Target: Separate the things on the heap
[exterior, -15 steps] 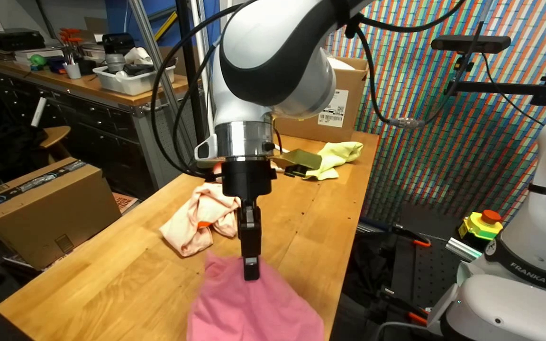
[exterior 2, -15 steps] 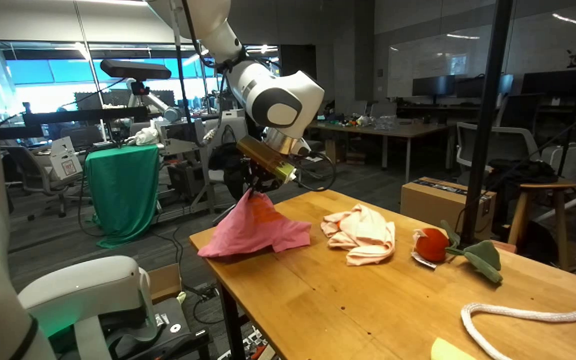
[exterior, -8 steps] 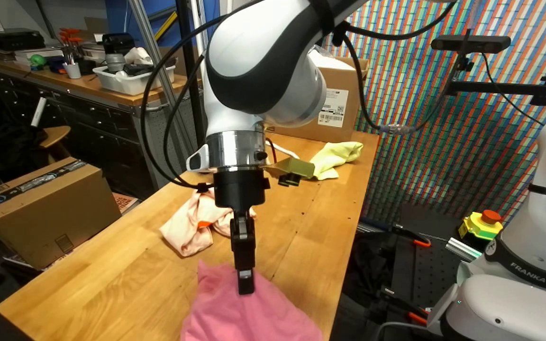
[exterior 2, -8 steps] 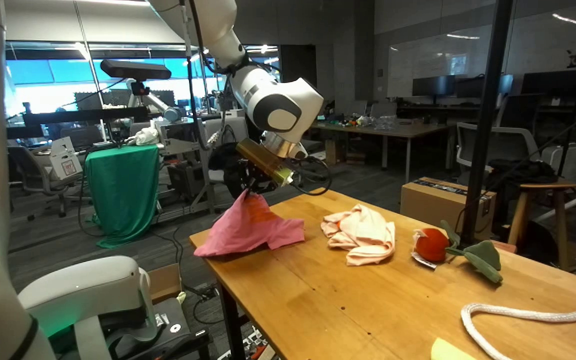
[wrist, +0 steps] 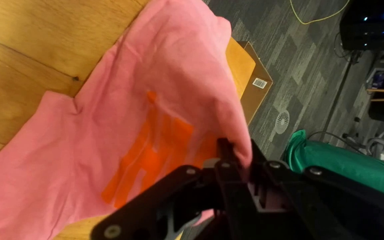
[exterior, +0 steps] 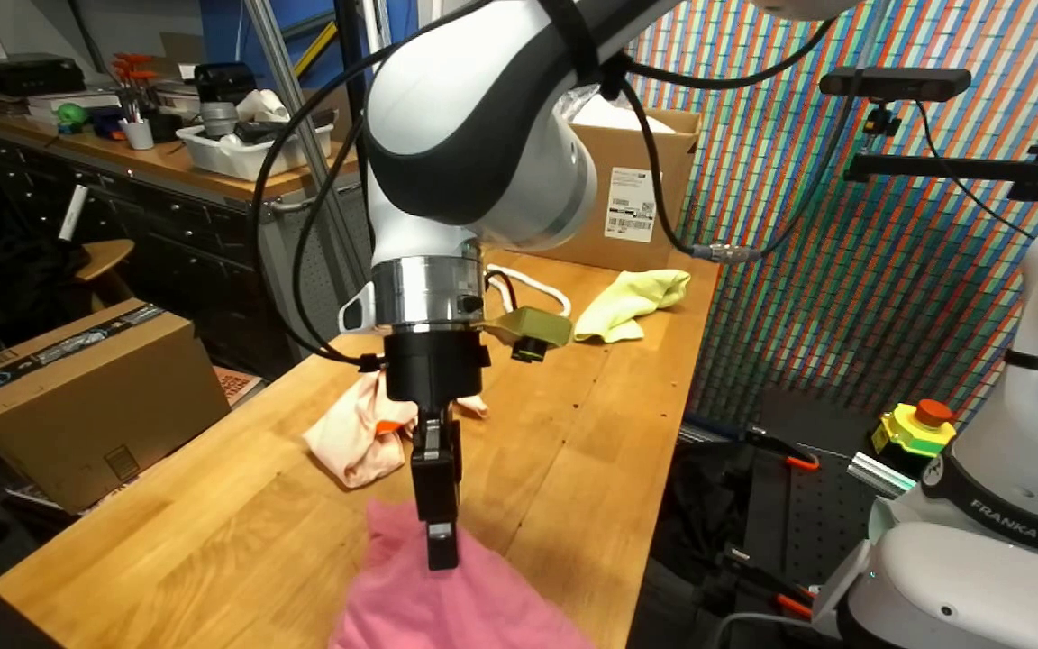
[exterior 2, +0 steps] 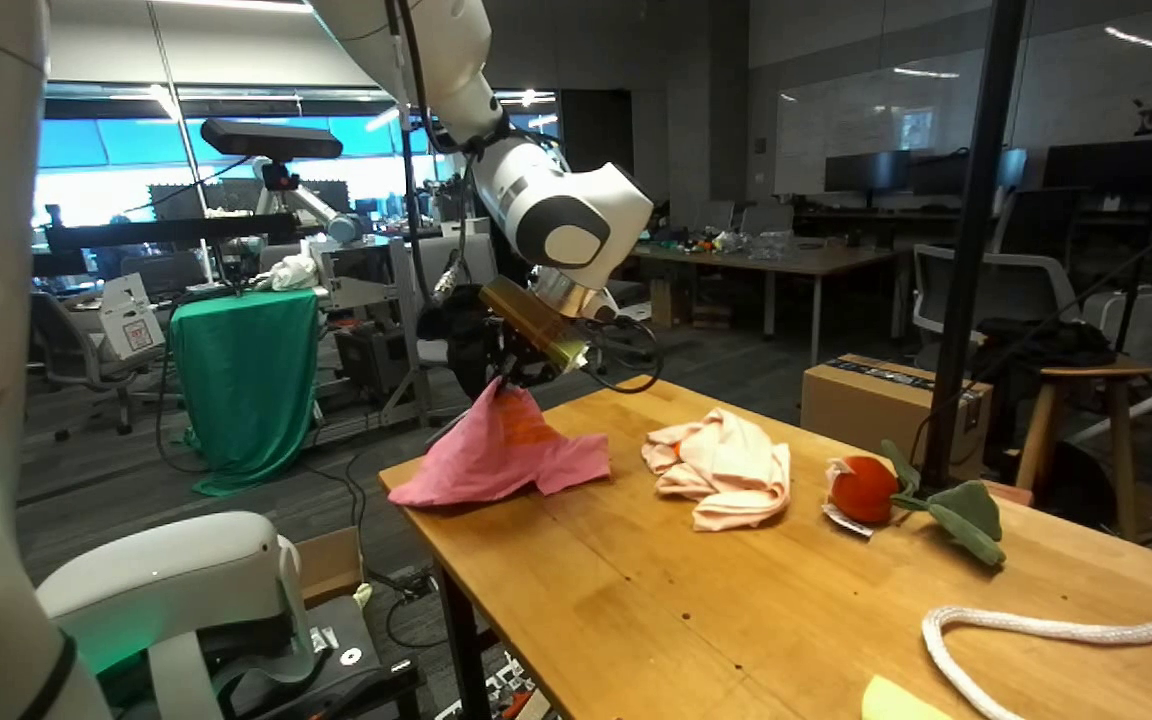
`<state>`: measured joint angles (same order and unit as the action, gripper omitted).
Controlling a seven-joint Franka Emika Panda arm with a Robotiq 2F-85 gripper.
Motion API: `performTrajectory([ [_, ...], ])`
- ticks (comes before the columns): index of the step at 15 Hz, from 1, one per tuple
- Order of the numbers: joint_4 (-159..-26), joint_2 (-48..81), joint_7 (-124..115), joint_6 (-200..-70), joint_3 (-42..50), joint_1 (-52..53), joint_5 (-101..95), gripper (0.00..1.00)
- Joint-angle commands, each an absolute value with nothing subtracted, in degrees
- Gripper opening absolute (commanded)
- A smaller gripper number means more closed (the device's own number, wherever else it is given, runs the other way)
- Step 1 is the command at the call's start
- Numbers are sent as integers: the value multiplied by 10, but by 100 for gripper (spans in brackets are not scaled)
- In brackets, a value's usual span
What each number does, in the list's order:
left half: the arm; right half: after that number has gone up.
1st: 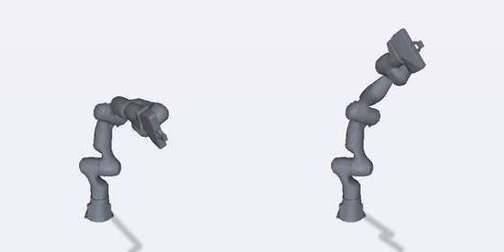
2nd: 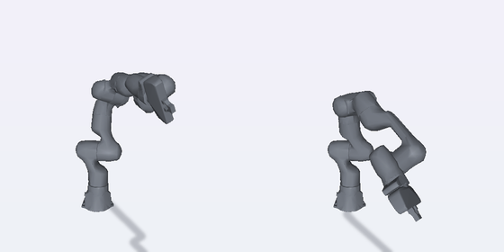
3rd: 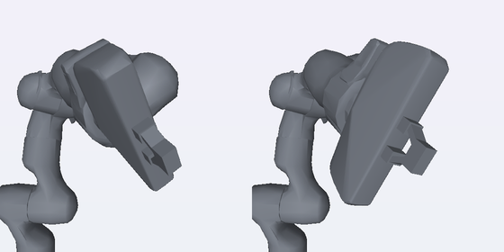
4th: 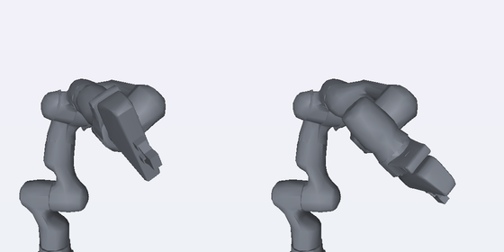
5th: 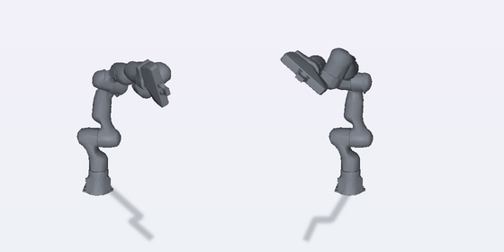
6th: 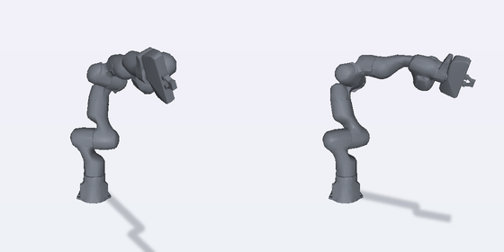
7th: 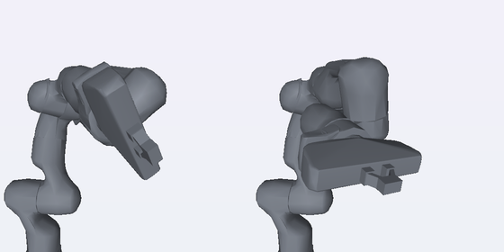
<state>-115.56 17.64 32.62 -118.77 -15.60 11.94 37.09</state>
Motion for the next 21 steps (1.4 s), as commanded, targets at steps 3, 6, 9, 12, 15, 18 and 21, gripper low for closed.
performTrajectory([
  [3, -1139, 191, 265, -1196, -156, 123, 341, 62],
  [6, -1148, 191, 194, -1226, -145, 128, 299, 84],
  [9, -1162, 193, 121, -1291, -131, 126, 240, 100],
  [12, -1173, 196, 55, -1358, -112, 126, 184, 100],
  [15, -1184, 194, -17, -1421, -89, 128, 130, 100],
  [18, -1188, 199, -106, -1474, -59, 138, 66, 100],
  [21, -1187, 203, -211, -1513, -18, 159, -15, 100],
])
